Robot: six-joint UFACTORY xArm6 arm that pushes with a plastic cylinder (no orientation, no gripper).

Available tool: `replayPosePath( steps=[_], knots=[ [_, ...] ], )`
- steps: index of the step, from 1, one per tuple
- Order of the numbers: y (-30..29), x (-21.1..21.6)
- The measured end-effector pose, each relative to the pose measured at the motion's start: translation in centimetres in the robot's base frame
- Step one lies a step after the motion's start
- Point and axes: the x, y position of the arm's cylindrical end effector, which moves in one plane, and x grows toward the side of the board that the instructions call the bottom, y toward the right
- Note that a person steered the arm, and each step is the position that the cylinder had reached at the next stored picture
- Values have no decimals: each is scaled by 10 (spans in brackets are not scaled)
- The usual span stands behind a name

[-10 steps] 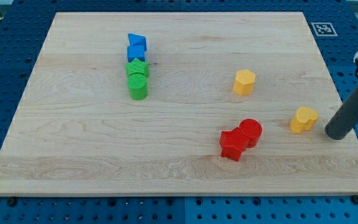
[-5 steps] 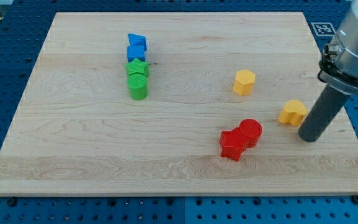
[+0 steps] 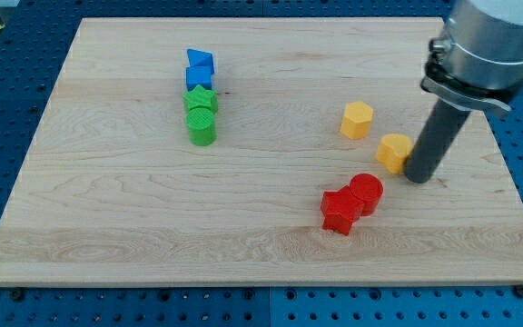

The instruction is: Slide the yellow blocks towards the center of the board

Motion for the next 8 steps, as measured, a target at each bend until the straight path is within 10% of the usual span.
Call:
replayPosePath(
  steps=[8],
  knots=[
    [-2, -50]
  ],
)
